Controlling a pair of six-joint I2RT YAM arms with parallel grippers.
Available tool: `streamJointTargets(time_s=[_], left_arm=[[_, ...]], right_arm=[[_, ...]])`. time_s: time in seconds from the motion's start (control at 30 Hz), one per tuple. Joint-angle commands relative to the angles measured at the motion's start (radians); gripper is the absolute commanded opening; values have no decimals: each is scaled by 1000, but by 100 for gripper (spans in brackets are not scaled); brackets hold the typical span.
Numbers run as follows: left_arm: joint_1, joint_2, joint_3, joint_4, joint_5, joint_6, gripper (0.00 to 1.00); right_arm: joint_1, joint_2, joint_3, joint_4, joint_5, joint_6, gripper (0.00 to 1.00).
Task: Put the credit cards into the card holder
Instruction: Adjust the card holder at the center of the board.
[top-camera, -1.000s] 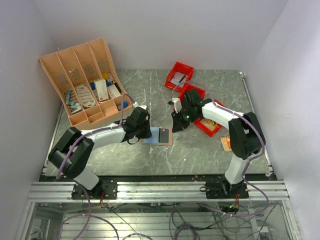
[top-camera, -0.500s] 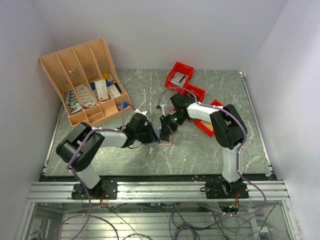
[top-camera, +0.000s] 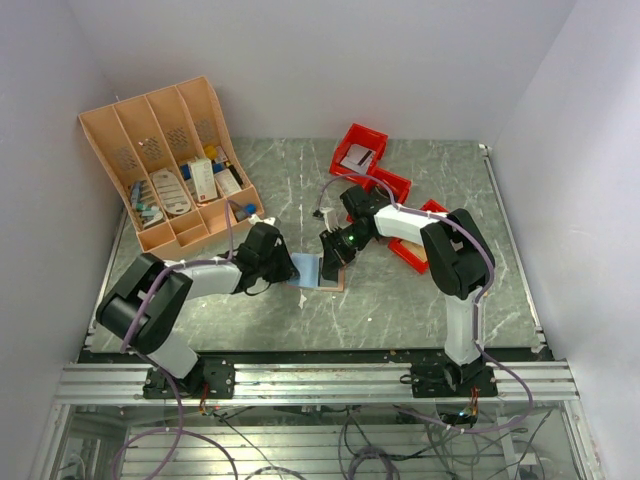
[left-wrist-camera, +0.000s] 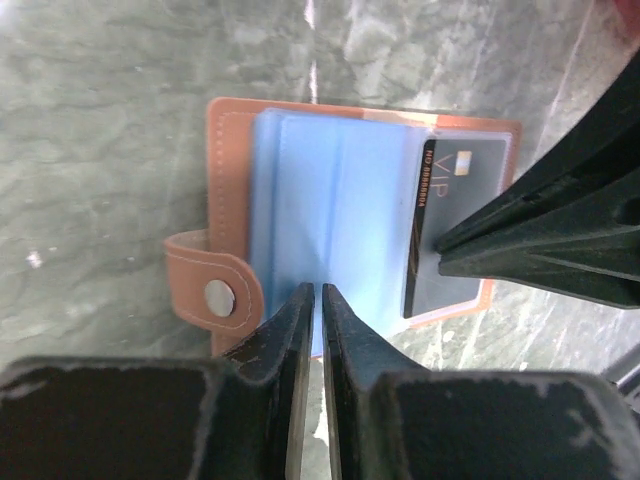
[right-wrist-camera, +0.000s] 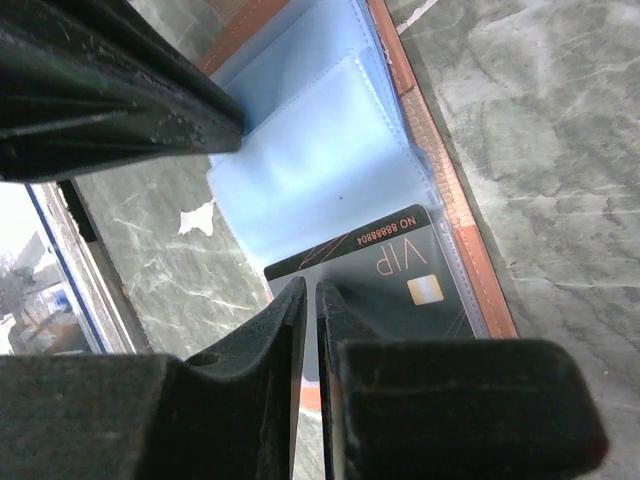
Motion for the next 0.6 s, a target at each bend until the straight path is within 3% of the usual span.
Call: streamJointTargets(time_s=[0.0,0.17,0.3,0.37,0.57], left_arm=[[25,-21,-28,-123,-102,56,21],[25,-114,-30,-104,-61,81,24],[25,-227,-28,-120,-33,70,43],[25,-267,-40,-95,-3,53,47],[26,-237,-85,33,97,-13,48]], right_arm=[[-6,9,-16,-37,92,-54,12],[-6,-29,-11,-42,-39,-91,17],[-7,-85,-27,-21,-74,-90,24],[-8,-84,-33,-19,-82,-89,25],[-9,-43,-18,-36,-57,-80,24]])
